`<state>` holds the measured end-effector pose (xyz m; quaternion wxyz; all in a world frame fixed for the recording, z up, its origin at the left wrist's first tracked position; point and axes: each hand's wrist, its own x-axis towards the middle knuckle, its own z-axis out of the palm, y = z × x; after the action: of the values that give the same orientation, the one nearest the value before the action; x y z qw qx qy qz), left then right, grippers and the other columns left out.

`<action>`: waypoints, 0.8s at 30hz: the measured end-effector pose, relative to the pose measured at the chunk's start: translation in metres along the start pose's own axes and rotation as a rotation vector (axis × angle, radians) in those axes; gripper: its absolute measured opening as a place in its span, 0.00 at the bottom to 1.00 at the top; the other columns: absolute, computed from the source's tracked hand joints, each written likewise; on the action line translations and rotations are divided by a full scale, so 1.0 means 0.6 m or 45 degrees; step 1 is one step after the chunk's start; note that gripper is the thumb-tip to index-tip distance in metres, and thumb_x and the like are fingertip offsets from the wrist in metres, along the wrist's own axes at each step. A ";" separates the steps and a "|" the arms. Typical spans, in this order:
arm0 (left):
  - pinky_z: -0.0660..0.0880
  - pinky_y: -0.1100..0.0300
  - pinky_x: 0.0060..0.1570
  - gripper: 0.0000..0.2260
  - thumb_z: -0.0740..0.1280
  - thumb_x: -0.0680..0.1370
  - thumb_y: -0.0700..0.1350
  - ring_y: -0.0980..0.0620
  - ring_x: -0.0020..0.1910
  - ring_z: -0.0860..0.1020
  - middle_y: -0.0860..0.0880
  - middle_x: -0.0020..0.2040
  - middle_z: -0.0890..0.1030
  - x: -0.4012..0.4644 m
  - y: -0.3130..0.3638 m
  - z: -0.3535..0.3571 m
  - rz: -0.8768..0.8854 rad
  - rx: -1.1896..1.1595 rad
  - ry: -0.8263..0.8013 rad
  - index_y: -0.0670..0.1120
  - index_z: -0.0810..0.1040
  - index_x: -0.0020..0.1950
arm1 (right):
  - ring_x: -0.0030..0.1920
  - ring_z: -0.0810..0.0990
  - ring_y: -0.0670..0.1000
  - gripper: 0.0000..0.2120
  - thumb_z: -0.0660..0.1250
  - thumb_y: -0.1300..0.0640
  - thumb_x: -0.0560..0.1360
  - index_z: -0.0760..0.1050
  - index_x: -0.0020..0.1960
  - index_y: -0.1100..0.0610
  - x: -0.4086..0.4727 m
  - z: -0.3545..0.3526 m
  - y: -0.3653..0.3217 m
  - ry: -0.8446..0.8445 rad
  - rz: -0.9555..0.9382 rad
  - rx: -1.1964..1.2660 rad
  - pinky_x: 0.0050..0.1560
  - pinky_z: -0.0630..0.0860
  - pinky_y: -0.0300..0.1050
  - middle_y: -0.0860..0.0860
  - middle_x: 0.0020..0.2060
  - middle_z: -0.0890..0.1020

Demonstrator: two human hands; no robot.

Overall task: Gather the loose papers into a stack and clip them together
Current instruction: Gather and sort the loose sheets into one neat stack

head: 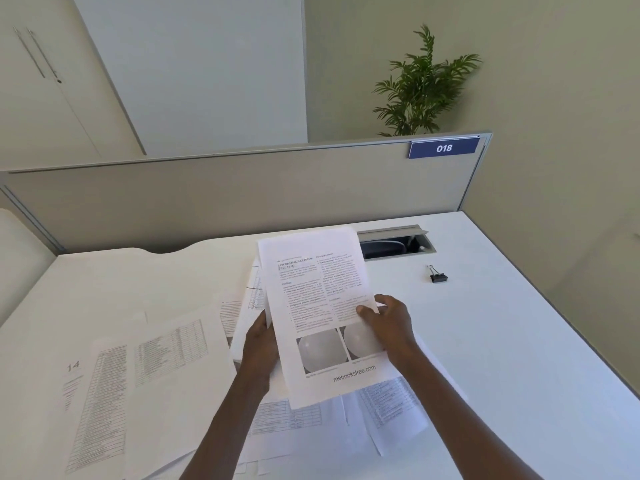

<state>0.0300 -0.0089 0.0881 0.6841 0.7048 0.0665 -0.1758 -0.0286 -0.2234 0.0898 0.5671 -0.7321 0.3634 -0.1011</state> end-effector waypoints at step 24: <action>0.78 0.56 0.45 0.10 0.71 0.77 0.40 0.44 0.50 0.83 0.46 0.53 0.85 0.060 -0.065 -0.063 0.025 -0.082 0.062 0.45 0.81 0.58 | 0.59 0.77 0.59 0.28 0.73 0.46 0.72 0.71 0.65 0.60 0.060 -0.024 0.110 0.079 0.008 -0.489 0.61 0.72 0.51 0.60 0.57 0.80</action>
<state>0.0562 0.0253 0.0395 0.7063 0.6871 0.0820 -0.1496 -0.0387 -0.2636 0.0254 0.4058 -0.8223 0.3957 -0.0505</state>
